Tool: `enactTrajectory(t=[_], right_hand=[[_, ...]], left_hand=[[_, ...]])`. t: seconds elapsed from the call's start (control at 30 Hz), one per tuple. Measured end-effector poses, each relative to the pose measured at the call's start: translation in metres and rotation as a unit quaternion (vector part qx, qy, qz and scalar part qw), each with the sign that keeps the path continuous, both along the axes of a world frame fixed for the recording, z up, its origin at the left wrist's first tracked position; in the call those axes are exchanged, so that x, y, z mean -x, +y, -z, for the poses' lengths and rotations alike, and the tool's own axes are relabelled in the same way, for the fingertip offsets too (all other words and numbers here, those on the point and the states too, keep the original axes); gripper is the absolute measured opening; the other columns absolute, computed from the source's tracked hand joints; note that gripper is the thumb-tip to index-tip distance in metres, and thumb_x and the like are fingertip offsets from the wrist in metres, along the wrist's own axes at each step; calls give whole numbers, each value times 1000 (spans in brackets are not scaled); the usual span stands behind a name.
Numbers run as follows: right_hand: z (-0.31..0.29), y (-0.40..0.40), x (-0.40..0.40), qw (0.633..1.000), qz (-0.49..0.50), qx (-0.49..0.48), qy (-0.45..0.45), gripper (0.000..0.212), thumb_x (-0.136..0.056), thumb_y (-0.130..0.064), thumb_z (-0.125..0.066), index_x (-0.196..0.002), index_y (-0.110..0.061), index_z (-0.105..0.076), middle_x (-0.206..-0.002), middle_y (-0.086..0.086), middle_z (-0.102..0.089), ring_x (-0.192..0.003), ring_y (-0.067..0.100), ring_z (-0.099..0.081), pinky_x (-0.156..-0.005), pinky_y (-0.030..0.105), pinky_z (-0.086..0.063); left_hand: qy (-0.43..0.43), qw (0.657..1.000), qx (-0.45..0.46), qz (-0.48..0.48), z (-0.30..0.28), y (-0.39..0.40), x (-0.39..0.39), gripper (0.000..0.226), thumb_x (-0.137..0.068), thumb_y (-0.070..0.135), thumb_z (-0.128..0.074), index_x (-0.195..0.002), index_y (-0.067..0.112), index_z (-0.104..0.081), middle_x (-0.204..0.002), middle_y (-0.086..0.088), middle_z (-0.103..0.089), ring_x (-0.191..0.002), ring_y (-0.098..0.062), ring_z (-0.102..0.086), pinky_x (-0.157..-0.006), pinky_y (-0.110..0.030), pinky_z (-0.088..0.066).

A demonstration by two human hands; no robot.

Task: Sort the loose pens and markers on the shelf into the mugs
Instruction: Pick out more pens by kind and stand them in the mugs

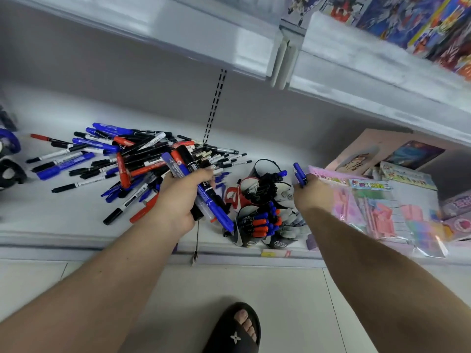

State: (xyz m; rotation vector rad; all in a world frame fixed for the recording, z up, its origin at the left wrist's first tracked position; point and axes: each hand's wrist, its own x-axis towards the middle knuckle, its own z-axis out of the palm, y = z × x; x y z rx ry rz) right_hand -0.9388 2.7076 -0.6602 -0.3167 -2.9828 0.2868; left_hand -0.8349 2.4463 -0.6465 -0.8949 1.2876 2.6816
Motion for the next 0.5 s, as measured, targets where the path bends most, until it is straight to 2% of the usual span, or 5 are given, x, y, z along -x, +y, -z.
enactTrajectory(t=[0.13,0.27,0.37,0.43,0.5], right_hand=[[19,-6,14,999,14,21,-39,15,-90,-18,-55,-100,-12,-65,-82,8,-66,-76,29,-62,-69,34,-54],[22,-4,29,995,47,64,-65,9,-85,-10,-56,-89,-11,-64,-79,8,-67,-72,26,-63,-64,32,-53],[16,-2,34,993,43,54,-97,7,-84,-7,-56,-81,-10,-62,-74,7,-63,-66,22,-59,-60,31,-49],[9,2,32,992,28,23,-119,6,-86,-12,-59,-82,-10,-63,-72,5,-62,-65,20,-57,-59,29,-46],[-3,3,26,995,13,4,-96,13,-89,-19,-57,-83,-11,-65,-70,3,-62,-64,19,-57,-58,26,-42]], left_hand=[[-9,1000,6,8,8,1,0,24,-83,9,-72,-105,7,-62,-76,-11,-67,-56,-19,-65,-48,-29,-51],[-12,1000,16,9,12,-3,-1,10,-83,10,-72,-92,10,-67,-76,-11,-70,-59,-20,-67,-53,-32,-55],[-11,1000,8,10,13,-6,-3,6,-84,11,-72,-88,13,-67,-76,-10,-71,-60,-18,-67,-52,-30,-52],[-14,1000,-15,17,11,-7,-9,7,-84,12,-72,-89,13,-68,-76,-8,-70,-63,-17,-67,-55,-31,-54],[-6,999,-37,39,9,-7,-15,8,-85,12,-71,-91,13,-66,-76,-8,-68,-62,-18,-66,-55,-30,-54]])
